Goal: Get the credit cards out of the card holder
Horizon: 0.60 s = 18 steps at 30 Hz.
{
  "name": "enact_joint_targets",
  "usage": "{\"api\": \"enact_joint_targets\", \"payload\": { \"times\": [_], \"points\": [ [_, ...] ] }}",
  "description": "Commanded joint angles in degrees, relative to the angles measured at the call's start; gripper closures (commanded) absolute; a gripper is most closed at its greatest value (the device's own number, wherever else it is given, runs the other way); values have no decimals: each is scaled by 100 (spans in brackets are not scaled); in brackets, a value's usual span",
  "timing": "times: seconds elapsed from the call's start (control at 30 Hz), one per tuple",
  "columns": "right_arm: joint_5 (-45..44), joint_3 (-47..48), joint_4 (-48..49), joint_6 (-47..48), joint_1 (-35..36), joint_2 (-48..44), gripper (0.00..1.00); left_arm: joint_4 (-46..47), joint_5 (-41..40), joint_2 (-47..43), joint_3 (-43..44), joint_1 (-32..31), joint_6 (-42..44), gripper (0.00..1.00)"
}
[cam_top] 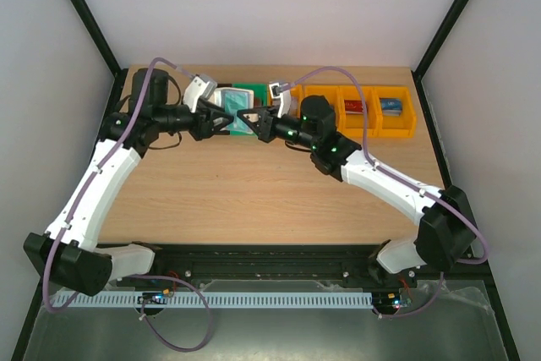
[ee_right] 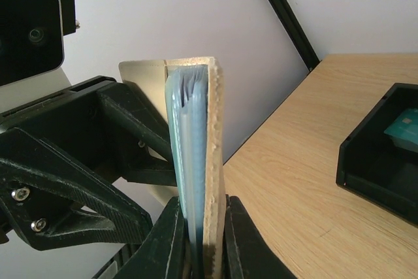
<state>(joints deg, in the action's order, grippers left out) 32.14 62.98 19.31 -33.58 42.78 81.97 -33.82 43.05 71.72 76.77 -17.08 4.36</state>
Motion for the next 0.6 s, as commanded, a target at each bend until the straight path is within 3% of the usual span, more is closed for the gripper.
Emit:
{"api": "enact_joint_targets", "payload": {
  "times": [0.0,0.33,0.47,0.57],
  "points": [
    [382,-19,396,214,344,109,98,-139,2033,-233,-169,-585,162,61],
    [371,-54,342,191,336,127,98,342,2441,-220,-517,-542,-251,58],
    [648,-6,527,49,337,271,98,594,2718,-221,-569,-543,-520,51],
    [775,12,634,-46,341,279,98,205,2422,-165,-76,-542,-330,41]
  ]
}}
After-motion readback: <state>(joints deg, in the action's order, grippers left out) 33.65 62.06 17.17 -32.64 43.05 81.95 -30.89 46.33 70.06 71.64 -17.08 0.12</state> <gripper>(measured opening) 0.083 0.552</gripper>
